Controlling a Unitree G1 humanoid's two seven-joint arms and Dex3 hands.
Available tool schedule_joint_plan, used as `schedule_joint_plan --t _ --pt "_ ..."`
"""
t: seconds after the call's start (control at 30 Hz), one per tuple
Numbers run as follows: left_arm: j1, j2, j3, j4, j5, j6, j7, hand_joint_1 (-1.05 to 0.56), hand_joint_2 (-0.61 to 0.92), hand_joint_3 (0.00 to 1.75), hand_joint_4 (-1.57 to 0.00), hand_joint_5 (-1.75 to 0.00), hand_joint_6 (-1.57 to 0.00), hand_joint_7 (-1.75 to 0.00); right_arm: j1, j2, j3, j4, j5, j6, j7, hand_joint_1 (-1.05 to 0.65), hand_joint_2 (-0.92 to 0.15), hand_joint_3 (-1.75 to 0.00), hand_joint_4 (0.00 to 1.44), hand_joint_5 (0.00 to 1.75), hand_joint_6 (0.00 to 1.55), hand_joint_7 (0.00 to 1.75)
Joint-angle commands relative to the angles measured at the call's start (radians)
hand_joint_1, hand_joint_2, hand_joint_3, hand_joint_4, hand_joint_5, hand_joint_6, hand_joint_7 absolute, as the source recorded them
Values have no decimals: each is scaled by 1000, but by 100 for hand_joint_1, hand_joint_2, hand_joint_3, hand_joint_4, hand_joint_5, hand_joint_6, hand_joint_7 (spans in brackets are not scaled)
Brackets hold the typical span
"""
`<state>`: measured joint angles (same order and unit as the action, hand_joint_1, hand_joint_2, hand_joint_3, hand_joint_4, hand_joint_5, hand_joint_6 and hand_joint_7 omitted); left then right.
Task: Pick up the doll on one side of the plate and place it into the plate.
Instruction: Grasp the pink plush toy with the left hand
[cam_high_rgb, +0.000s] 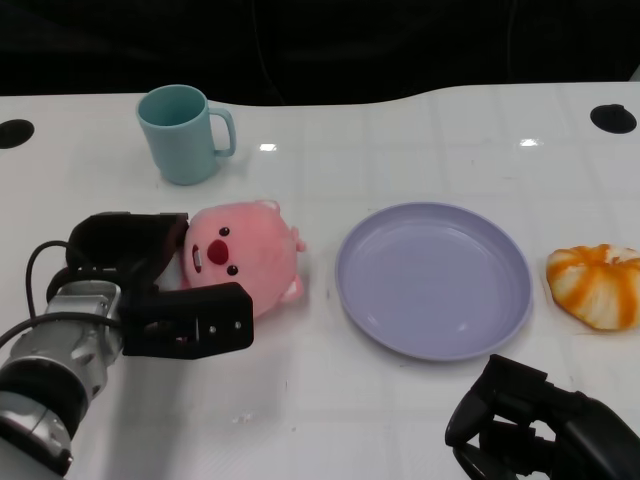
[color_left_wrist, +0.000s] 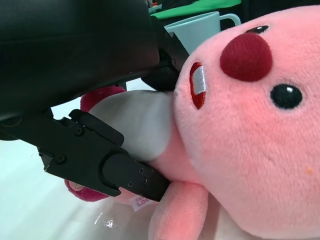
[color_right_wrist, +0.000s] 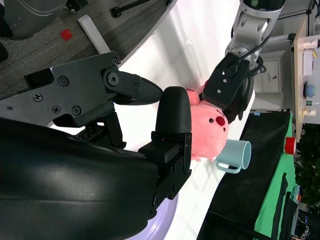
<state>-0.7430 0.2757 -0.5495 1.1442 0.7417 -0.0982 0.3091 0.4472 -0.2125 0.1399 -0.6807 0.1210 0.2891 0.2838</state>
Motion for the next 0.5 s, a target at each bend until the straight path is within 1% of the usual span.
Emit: schedule_joint_plan --t 0.03,0.1,0.2,0.3,0.47,0.5 --pt "56 13 2 11 -9 -25 31 -26 92 24 -78 -175 -58 -174 1 -7 -4 -4 4 0 -4 -24 -88 -59 65 175 46 164" --pt "62 19 5 3 -8 -38 64 -25 92 22 -81 -175 -58 -175 1 -6 1 -1 1 -1 -5 -24 -88 -59 65 175 46 164" --pt "72 22 31 -19 -34 -49 70 -25 92 22 -82 -175 -59 -175 3 -4 3 -4 3 3 -8 -23 -87 -59 66 175 46 165" --pt "88 21 76 -65 -83 -41 42 -23 92 23 -82 -175 -60 -175 7 -6 2 -7 0 -5 -10 -24 -87 -60 66 175 46 166" --pt "140 33 139 -226 -143 11 -36 -16 91 24 -82 -175 -63 -175 8 -10 -4 -11 5 -1 -8 -24 -87 -61 65 175 46 165" --pt "155 36 158 -273 -158 19 -46 -15 89 27 -82 -175 -64 -175 8 -10 -5 -10 7 2 -7 -24 -87 -61 65 175 46 165"
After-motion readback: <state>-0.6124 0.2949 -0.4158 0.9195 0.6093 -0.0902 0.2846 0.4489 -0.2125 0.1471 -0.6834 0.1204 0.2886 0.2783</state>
